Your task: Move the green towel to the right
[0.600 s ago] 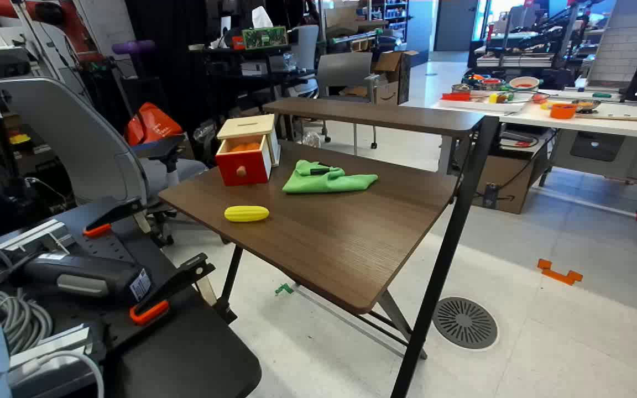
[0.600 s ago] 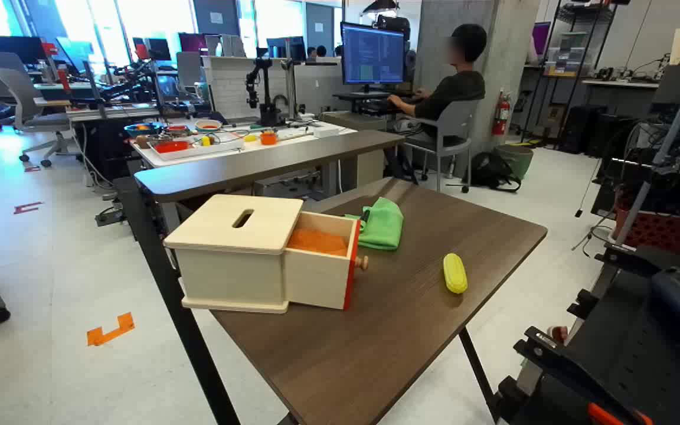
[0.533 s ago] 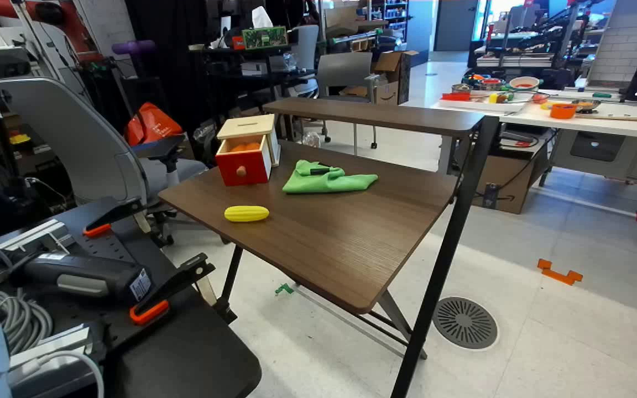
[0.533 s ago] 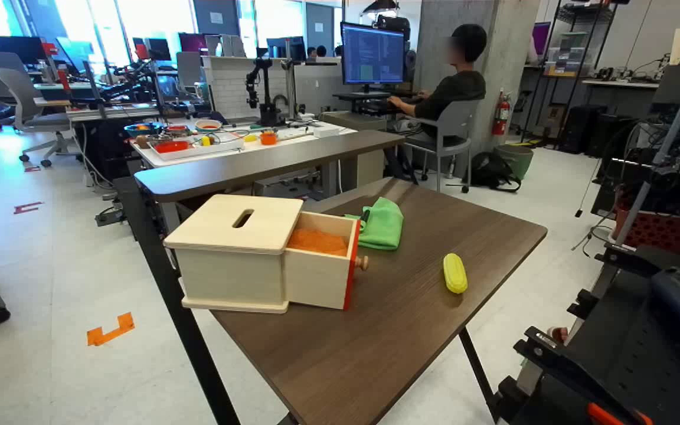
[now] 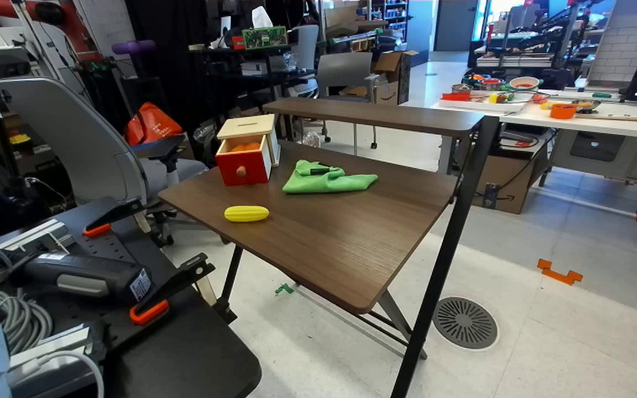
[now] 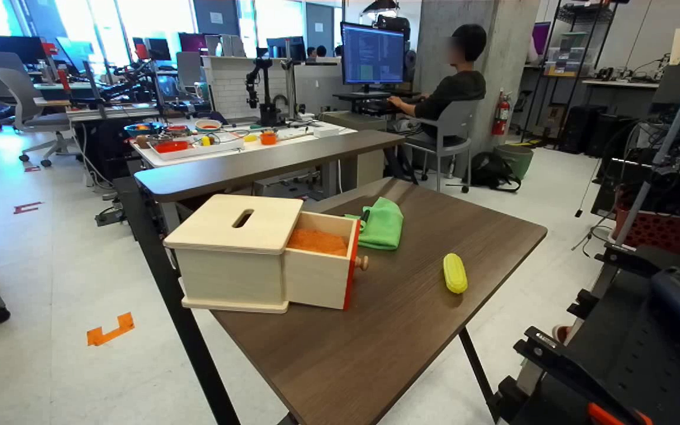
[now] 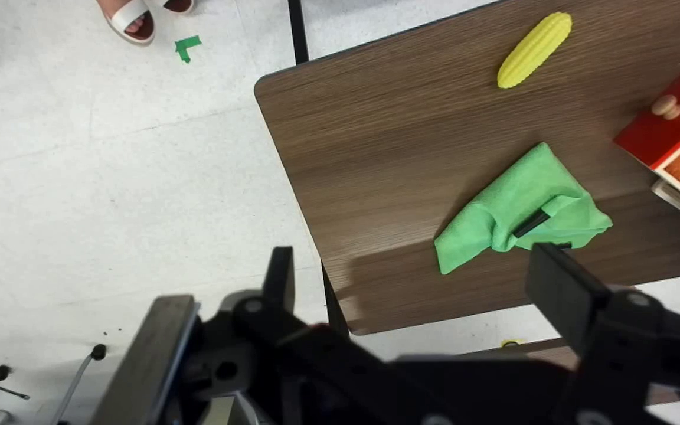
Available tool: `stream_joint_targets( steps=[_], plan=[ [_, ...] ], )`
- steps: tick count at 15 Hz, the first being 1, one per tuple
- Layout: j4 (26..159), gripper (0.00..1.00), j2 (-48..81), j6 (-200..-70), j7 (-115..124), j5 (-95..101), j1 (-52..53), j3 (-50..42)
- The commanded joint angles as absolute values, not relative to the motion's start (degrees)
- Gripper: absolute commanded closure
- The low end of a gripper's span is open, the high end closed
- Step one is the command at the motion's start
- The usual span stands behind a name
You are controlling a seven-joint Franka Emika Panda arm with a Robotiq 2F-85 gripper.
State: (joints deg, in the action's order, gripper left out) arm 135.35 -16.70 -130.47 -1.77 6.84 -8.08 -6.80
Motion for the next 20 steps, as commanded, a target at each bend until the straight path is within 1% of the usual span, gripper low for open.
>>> stream_joint_targets(
  steps=[1,5,10,20],
  plan=[
    [135.2,0.0,-16.7,-130.3,-1.8,6.8,-8.0,-6.9],
    [135.2,0.0,-16.7,-130.3,-1.8,6.8,-8.0,-6.9],
    [132.5,0.0,-9.2,-134.4,-2.6,4.4,-5.8,-6.3],
    [116.7,0.0,18.9,-145.4,2.4,4.3,-0.8,-1.8]
  ],
)
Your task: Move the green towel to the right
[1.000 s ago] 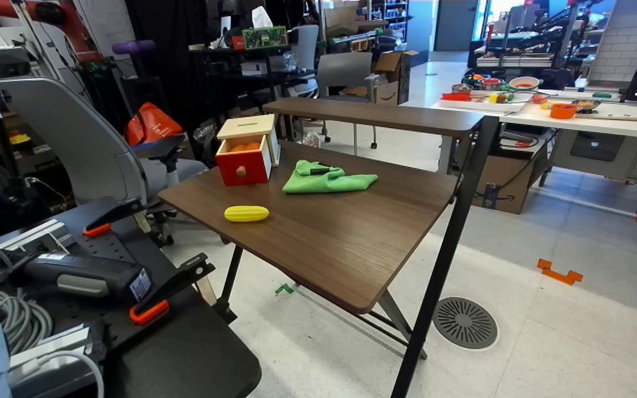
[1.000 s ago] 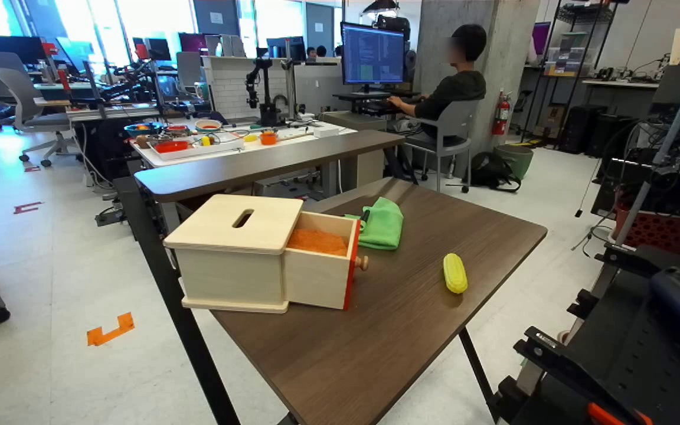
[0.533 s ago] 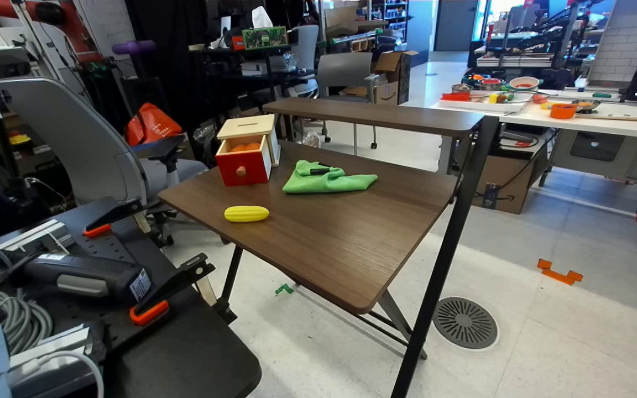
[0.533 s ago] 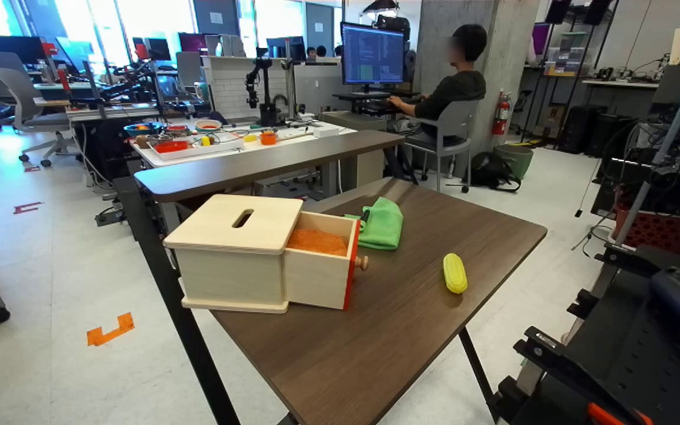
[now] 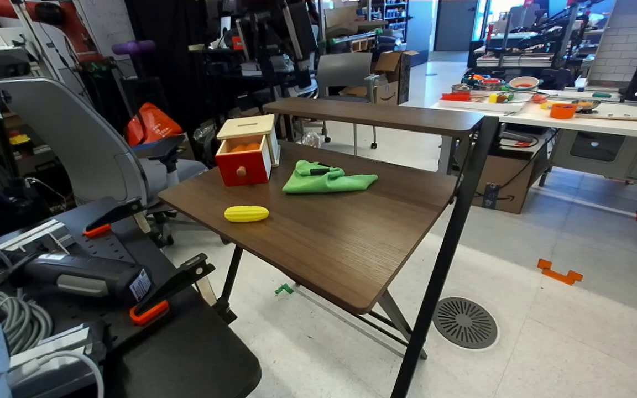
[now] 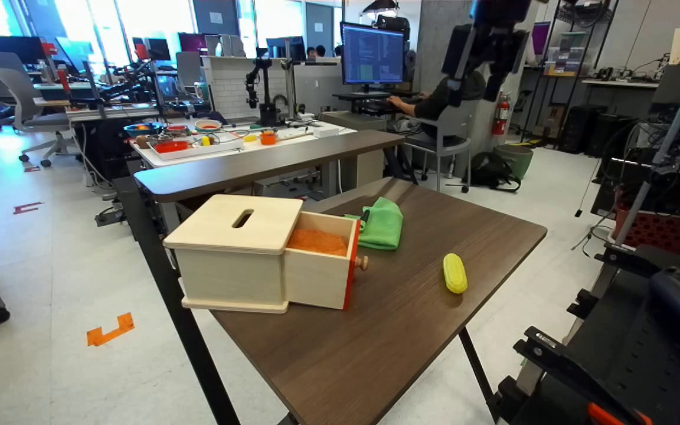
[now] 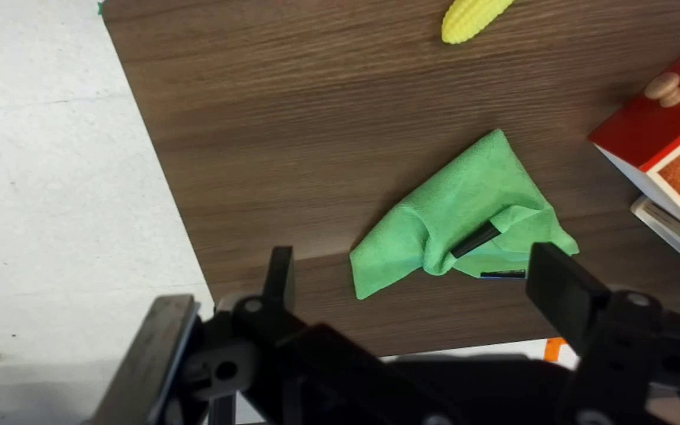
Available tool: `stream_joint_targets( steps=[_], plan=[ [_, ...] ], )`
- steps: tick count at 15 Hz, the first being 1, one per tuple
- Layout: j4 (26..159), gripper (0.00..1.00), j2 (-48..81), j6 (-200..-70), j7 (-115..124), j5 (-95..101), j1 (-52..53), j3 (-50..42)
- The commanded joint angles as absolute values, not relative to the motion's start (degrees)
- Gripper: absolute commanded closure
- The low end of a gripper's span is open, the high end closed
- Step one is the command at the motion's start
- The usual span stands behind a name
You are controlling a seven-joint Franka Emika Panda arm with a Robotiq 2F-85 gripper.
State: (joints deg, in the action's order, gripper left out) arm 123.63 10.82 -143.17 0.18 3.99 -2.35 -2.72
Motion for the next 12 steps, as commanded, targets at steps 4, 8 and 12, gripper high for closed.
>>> stream_joint_targets(
  steps=[4,8,12],
  plan=[
    [108.6,0.0,28.7,-147.3,4.7,5.1,2.3,-1.5],
    [101.2,0.0,37.4,-146.4,3.2,4.4,3.2,-0.9],
    [95.3,0.0,44.5,-147.0,2.0,4.3,3.2,-0.4]
  ],
)
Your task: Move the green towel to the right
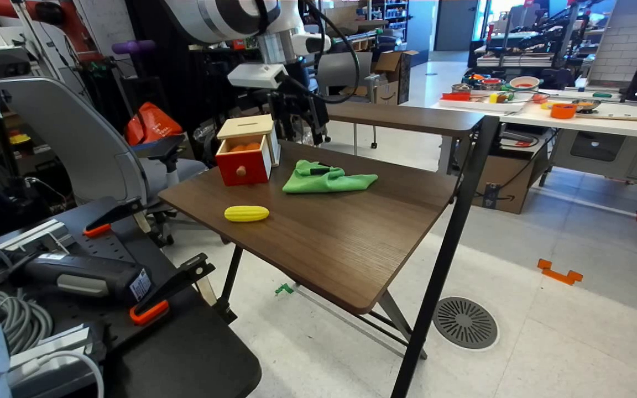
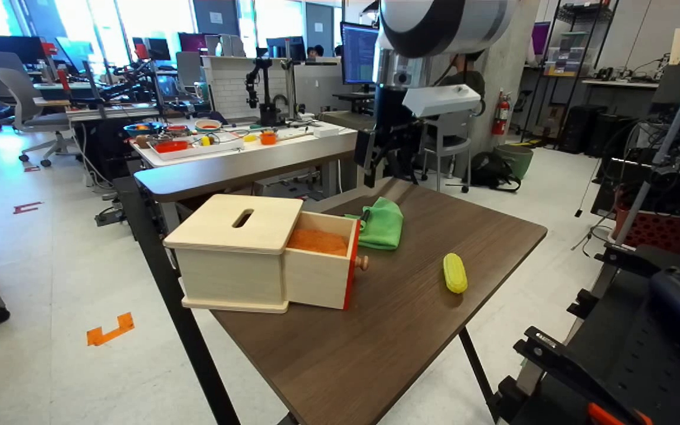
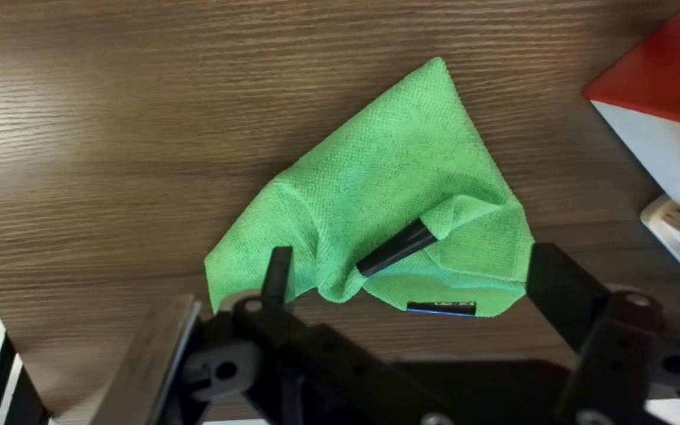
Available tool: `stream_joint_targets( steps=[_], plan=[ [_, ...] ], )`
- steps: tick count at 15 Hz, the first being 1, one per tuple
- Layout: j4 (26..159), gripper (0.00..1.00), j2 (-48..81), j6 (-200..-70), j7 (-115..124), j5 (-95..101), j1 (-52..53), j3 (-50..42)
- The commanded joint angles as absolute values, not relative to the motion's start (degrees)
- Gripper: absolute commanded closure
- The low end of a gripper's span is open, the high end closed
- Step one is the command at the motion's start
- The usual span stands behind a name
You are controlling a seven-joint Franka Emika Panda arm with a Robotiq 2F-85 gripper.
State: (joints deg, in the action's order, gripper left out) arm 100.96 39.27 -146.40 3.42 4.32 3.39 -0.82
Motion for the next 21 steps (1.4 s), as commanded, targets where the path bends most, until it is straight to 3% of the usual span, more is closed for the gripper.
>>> stream_joint_targets(
  steps=[1,21],
  plan=[
    [93.9,0.0,46.1,-147.5,1.7,4.4,3.2,-0.4],
    [78.7,0.0,62.5,-145.1,-0.9,3.8,1.8,-0.4]
  ],
)
